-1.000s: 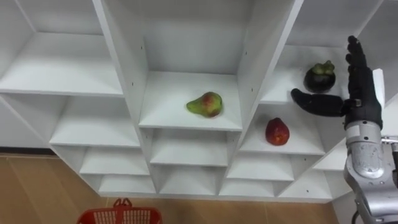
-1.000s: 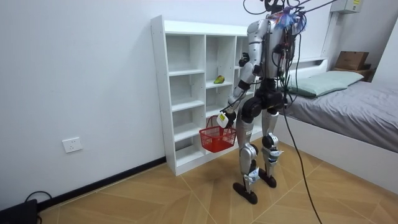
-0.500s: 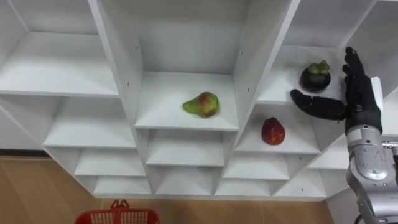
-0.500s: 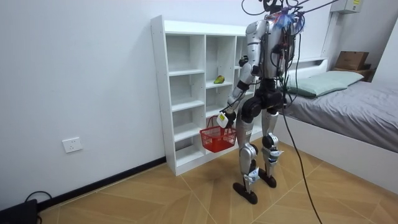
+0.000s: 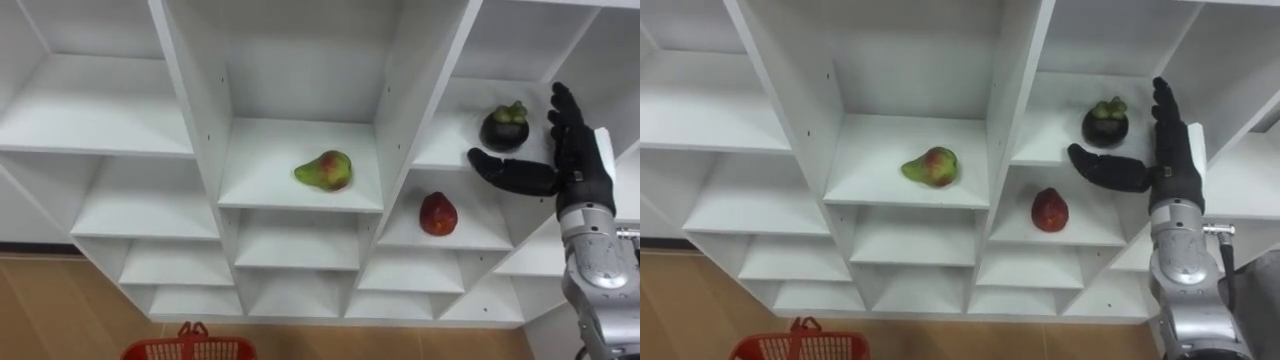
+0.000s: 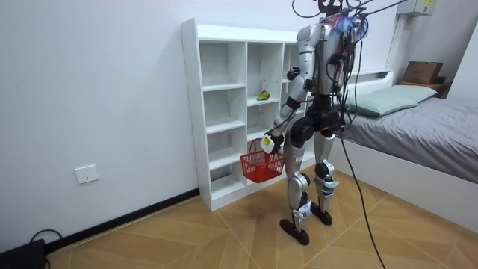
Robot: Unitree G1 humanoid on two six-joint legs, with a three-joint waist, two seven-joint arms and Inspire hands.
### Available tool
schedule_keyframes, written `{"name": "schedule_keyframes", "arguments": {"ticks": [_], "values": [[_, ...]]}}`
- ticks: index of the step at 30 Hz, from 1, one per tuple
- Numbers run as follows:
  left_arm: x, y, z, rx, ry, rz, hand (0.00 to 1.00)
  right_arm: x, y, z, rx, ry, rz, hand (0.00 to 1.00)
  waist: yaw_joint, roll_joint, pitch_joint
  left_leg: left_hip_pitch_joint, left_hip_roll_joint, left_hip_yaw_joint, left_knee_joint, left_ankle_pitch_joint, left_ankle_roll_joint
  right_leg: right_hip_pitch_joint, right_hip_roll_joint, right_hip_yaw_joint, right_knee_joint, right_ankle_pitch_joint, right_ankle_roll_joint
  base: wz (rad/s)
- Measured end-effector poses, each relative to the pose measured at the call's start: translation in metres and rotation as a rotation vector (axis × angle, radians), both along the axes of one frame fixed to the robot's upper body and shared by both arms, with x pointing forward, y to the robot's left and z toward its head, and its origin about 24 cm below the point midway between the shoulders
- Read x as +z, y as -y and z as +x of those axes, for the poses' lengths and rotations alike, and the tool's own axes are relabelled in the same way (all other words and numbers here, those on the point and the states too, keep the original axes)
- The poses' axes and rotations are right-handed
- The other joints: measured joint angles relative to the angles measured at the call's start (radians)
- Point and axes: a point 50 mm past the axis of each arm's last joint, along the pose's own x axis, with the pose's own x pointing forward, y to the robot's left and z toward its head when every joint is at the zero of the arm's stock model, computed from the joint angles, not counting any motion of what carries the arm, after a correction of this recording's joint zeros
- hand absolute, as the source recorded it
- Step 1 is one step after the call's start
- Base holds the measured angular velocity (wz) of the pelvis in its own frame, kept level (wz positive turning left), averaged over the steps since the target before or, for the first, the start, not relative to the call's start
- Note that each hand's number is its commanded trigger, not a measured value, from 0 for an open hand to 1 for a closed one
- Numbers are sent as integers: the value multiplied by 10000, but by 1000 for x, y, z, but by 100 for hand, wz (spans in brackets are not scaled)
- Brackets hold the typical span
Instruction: Collect fruits from the closet
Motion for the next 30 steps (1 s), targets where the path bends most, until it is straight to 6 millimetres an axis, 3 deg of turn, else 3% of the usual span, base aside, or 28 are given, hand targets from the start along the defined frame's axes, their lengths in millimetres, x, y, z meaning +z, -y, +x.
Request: {"name": "schedule_keyframes", "arguments": {"ticks": [19, 30], "values": [[0, 1, -1, -67, -36, -166, 100, -2, -1, 0, 502, -356, -520, 0, 20, -3, -54, 72, 3, 8, -34, 0, 0, 56, 8, 27, 25, 1, -2, 0], [0, 1, 1, -137, -1, -196, 100, -2, -4, 1, 709, -425, -543, 0, 98, -2, -2, 52, 10, 14, -38, 0, 0, -9, 2, 7, 108, 6, -8, 0]]}}
